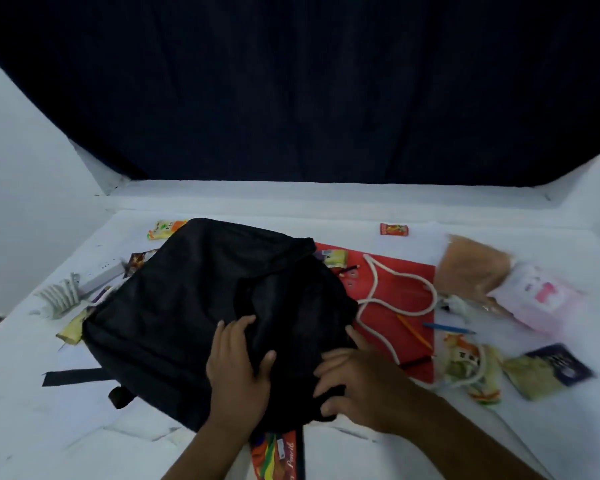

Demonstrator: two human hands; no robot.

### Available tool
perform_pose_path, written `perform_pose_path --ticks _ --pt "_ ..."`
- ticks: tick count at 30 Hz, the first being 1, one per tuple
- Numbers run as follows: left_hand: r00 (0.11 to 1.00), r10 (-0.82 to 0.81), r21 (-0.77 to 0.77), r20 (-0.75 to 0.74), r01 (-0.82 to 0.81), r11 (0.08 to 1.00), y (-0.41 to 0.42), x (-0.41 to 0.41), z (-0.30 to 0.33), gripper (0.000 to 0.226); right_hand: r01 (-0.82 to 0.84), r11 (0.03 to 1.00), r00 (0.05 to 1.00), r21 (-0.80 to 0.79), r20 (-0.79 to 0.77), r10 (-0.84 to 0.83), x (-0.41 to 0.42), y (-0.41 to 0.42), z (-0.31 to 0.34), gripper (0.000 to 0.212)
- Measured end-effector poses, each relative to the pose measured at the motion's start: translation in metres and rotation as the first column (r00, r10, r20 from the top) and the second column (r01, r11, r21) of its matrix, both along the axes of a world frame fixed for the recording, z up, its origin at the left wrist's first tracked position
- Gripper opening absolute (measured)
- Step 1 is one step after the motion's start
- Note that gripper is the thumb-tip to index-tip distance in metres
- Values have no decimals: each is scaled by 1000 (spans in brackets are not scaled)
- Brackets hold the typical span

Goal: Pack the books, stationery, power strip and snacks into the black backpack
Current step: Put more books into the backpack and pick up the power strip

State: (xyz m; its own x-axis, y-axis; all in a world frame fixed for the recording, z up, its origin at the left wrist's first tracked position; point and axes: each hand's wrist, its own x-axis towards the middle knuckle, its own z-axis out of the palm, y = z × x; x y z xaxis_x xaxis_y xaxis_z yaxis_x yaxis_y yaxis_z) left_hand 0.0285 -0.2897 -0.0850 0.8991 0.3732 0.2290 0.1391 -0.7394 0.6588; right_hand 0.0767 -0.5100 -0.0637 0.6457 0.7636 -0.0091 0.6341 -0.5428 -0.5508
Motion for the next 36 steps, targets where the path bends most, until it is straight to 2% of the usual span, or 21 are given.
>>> perform_pose_path --ticks 2,5,9,13,16,18,20,22,24,26,27,29,32,34,36 --pt "1000 -7 39 8 7 999 -15 7 -9 51 101 995 990 19 101 -103 6 -11 -8 24" --pt "997 -3 105 -80 11 994 -42 17 -9 58 210 971 953 112 200 -229 12 -24 -16 30" --pt "981 -4 217 -192 47 975 -56 19 -6 79 244 961 944 128 194 -265 0 -38 -29 25" --pt "976 -108 186 -188 144 972 -45 15 1 74 284 940 937 189 155 -314 -13 -51 -35 38" --pt "963 -183 188 -199 221 957 -41 6 1 70 457 797 796 394 217 -565 4 -74 -29 32" --pt "973 -135 184 -189 170 968 -43 6 -3 59 585 672 678 454 180 -712 23 -99 -24 31" --pt "982 -66 191 -175 100 976 -50 11 -1 50 701 608 599 371 156 -785 41 -124 -19 36" --pt "981 -21 220 -194 64 974 -60 19 2 46 804 555 508 214 239 -828 56 -146 -19 47" --pt "974 15 241 -227 41 970 -69 25 1 41 908 419 397 9 299 -868 65 -162 -20 62" --pt "978 18 293 -207 45 955 -77 24 -9 36 945 297 323 -138 258 -911 72 -176 -22 72" --pt "983 8 344 -183 56 937 -79 21 -17 33 944 277 312 -180 208 -927 73 -182 -26 74" --pt "988 -16 431 -151 80 899 -82 14 -32 30 922 306 348 -237 164 -923 70 -191 -33 73" --pt "991 -11 465 -132 72 882 -80 12 -40 35 918 360 391 -165 232 -891 61 -200 -39 66" --pt "992 -1 476 -123 60 878 -79 14 -41 36 941 333 339 -67 211 -917 56 -201 -34 59" --pt "994 -6 475 -113 59 878 -79 14 -42 37 967 241 233 83 90 -968 52 -202 -26 45"
